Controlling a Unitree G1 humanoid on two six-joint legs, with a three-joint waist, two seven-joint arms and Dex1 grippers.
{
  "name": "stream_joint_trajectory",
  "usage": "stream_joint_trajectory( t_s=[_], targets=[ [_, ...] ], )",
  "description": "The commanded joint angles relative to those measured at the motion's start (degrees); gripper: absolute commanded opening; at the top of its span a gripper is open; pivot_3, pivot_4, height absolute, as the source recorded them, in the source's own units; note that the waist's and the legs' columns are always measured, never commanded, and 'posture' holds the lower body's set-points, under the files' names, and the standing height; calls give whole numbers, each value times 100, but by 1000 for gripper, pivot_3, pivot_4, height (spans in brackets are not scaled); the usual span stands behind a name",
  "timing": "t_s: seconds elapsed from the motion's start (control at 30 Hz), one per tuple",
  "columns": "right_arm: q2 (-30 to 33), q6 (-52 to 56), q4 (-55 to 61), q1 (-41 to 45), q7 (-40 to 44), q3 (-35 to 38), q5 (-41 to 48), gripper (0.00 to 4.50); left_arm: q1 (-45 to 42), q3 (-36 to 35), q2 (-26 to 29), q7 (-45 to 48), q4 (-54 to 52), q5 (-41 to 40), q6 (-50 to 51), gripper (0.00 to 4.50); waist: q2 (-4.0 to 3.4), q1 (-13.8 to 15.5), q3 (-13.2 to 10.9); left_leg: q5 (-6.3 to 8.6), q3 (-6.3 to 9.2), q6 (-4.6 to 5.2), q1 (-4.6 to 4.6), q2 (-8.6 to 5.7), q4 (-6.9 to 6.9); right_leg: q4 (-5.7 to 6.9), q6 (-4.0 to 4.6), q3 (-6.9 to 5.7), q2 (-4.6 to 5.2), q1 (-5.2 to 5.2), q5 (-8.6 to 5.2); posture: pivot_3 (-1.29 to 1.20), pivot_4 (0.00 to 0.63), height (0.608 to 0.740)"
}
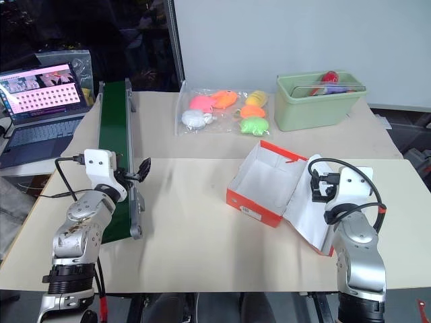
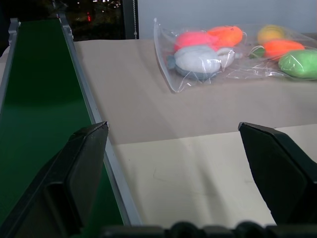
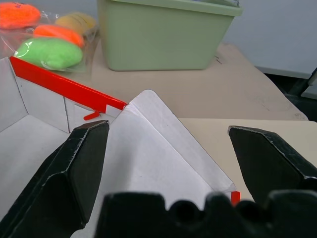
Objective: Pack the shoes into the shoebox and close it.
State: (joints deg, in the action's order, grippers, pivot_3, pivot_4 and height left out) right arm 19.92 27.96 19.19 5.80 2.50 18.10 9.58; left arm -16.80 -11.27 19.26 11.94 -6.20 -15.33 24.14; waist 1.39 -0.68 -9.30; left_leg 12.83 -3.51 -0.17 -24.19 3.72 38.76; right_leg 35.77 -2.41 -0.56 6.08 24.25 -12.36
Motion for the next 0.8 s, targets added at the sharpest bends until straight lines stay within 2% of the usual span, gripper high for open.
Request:
stream_joint_trajectory(
  t_s=[0.03,0.2,0.3,0.37,0.47,0.53,0.67,0.8],
  targets=[
    [-15,-96,124,155,-55,-28,-94,4490,-71,79,60,-38,-261,207,-174,4500,0,0,0,0,0,0,0,0,0,0,0,0,0,0,0,0,150,729],
    [-196,86,152,485,-323,7,-86,4490,-374,124,-86,-46,35,228,-258,4500,0,0,0,0,0,0,0,-1,5,5,0,1,0,-1,0,0,150,729],
    [-327,238,323,703,-193,35,288,4490,-357,154,-191,-120,65,295,-328,4500,0,-2,0,0,0,0,0,-1,1,1,0,1,0,0,0,0,150,729],
    [-417,340,418,1181,-66,3,681,4490,-424,157,-257,-149,70,297,-353,4500,0,-27,0,0,0,0,-2,0,-1,-1,-1,0,0,2,0,0,150,729],
    [-275,516,487,1680,272,-295,841,4490,-519,199,-316,-174,229,366,-418,4500,-1,-28,-1,0,0,0,-2,-1,1,6,0,3,0,5,1,0,150,729],
    [-173,807,670,2014,757,-557,1282,4490,-611,259,-367,-155,280,387,-435,4500,-1,-6,0,0,5,0,1,1,1,8,0,-3,-2,1,0,0,150,729],
    [200,1519,1047,2047,1968,-1161,2283,4490,-634,185,-441,-368,201,487,-406,4500,0,18,0,0,10,1,-7,1,-1,-3,0,-9,-2,-3,0,0,150,729],
    [678,1917,1392,1695,3212,-1623,3194,4490,-620,-463,-610,-1751,201,891,71,4500,2,26,-2,2,13,3,-15,1,0,-2,-1,-12,-2,-5,0,0,150,729]
  ],
)
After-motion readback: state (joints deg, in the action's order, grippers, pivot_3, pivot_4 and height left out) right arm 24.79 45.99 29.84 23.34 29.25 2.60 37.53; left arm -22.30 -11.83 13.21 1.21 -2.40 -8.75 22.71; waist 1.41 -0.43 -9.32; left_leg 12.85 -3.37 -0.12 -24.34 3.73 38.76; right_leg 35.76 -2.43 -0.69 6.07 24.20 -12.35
